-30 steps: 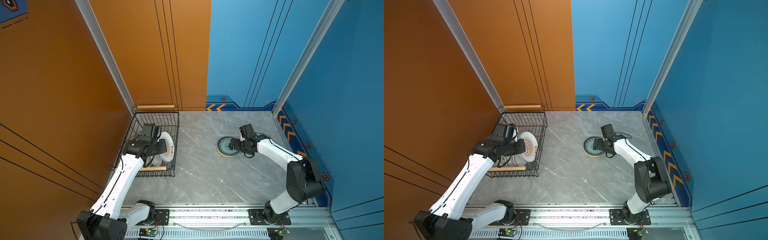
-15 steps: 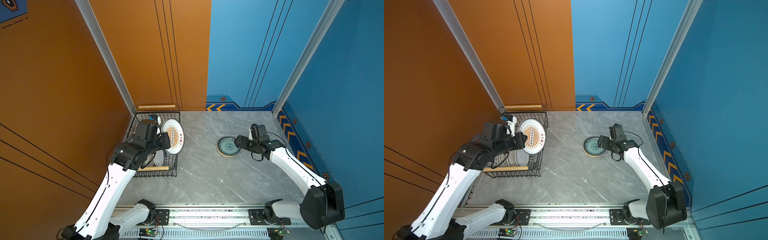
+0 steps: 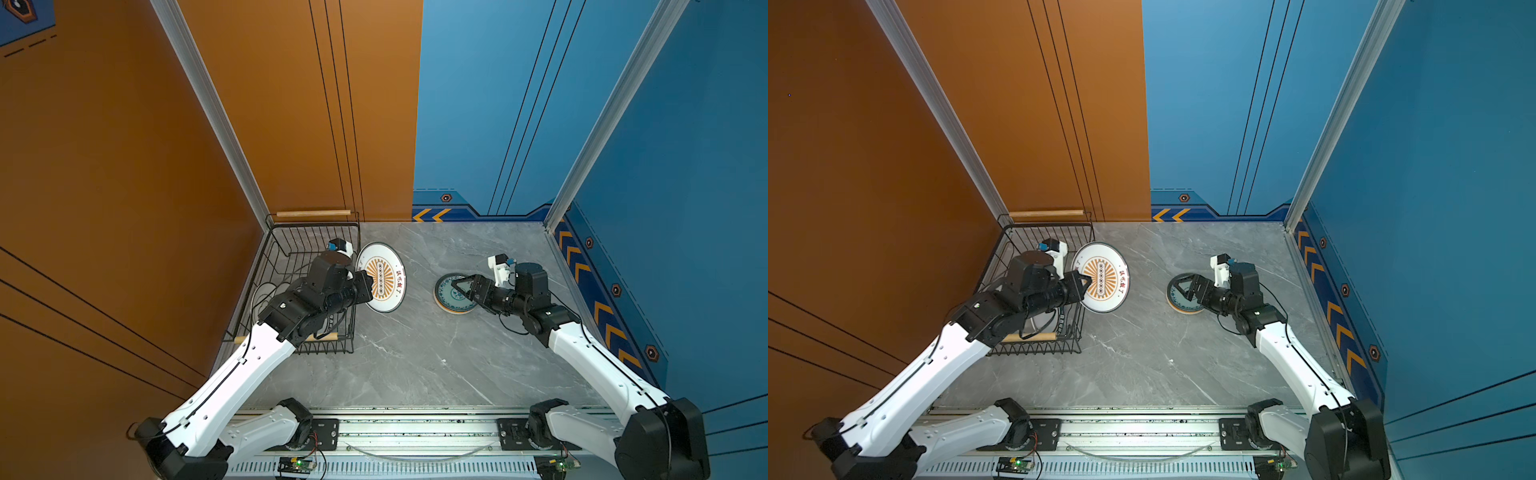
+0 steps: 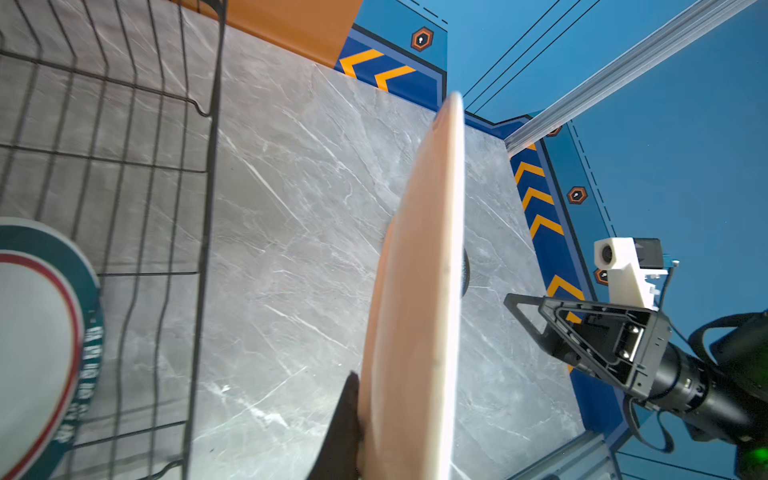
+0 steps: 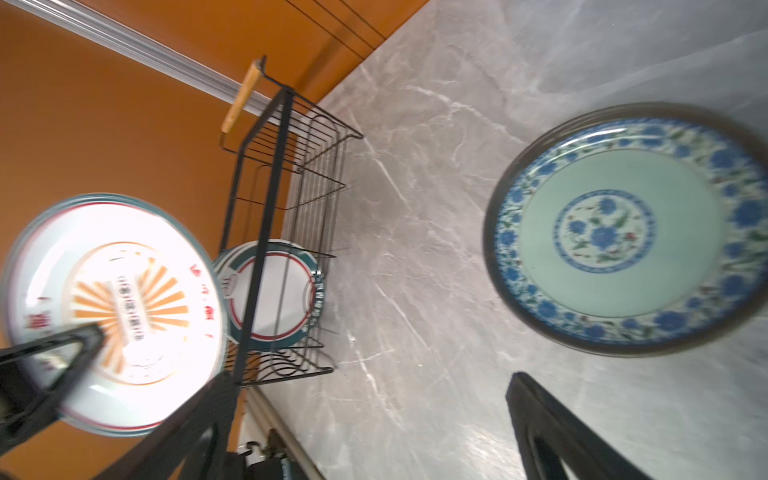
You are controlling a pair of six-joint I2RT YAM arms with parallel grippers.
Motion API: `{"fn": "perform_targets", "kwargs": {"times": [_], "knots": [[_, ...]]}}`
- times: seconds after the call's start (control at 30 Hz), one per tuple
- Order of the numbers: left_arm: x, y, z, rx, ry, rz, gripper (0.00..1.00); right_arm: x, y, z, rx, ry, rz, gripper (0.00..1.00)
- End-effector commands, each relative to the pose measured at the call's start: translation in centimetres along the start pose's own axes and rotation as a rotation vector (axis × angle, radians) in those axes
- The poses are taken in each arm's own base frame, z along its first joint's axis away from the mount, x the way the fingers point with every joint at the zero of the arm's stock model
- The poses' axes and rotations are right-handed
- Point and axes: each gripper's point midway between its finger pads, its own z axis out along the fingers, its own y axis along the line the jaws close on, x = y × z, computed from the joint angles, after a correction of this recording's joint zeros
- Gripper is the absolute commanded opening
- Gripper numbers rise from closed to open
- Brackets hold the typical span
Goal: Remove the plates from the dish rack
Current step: 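Lift the sunburst plate out of the rack toward the right gripper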
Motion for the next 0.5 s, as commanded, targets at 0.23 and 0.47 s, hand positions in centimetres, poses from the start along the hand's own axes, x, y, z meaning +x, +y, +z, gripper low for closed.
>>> {"fn": "perform_targets", "kwargs": {"times": [0.23,0.47], "knots": [[0.4,-7.1,5.7,0.277,-0.079,-0.191,0.00,1.2,6.7,1.8,-0.353,0.039,0.014,0.94],[1.4,-7.4,6.6,0.318,-0.054,-0.218,0.00,1.8,6.2,3.1,-0.354,0.061,0.041,0.90]]}}
